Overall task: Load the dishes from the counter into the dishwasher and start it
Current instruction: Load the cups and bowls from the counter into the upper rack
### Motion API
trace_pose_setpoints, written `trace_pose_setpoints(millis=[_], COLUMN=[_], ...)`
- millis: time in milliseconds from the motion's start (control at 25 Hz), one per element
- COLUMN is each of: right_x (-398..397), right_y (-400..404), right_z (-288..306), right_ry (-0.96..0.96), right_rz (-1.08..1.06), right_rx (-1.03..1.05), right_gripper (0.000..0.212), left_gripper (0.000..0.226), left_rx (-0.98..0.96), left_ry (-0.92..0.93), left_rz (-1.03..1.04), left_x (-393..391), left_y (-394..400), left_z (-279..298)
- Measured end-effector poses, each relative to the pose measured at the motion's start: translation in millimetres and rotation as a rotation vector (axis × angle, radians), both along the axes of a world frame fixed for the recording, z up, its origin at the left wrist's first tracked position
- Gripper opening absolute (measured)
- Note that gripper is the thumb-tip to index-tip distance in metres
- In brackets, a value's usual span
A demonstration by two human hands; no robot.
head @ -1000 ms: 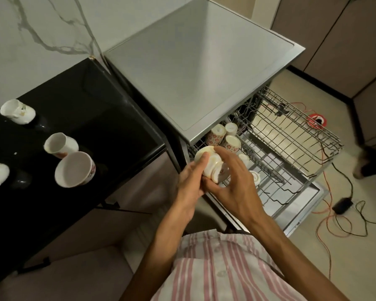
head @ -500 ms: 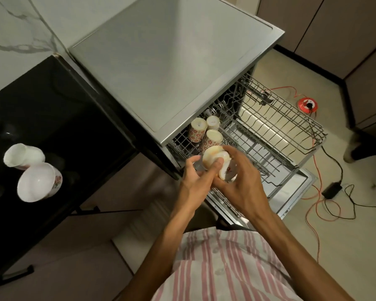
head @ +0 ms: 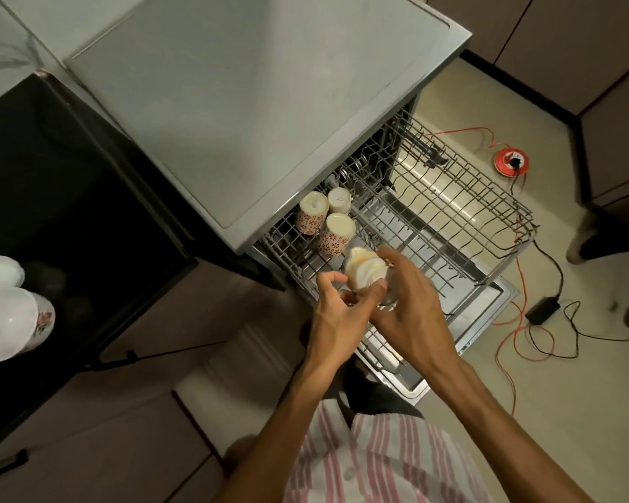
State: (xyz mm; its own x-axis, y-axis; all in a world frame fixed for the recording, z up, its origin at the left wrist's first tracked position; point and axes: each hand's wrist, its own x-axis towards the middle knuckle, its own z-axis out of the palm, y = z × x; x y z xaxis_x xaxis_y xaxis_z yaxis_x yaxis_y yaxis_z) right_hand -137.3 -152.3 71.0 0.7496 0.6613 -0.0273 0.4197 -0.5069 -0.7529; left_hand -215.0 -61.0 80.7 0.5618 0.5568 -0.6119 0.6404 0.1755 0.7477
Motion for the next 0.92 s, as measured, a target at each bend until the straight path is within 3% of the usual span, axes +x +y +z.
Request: trace_pose_setpoints(millis=[320,640,920], right_x=[62.7,152.7,200.5], right_y=[23.7,67.6,103.4], right_z=[-62.4,-142.2,-206.3], right_ry=[0.049,0.159,0.203], right_rz=[-0.014,-0.004,0.033], right_rx=[-0.135,-0.169,-0.214], right_gripper=[0.067,0.066,0.074], left_gripper=[0.044,0.030,0.034], left_rx=[0.029,0.231,0.333], left_ry=[0.006,-0.065,-0.027], left_rz=[-0.063,-0.353,-0.551], left_x=[60.7,153.4,211.0], left_y=[28.1,103.4,161.6], left_z=[-61.5,-155.8,-220.2])
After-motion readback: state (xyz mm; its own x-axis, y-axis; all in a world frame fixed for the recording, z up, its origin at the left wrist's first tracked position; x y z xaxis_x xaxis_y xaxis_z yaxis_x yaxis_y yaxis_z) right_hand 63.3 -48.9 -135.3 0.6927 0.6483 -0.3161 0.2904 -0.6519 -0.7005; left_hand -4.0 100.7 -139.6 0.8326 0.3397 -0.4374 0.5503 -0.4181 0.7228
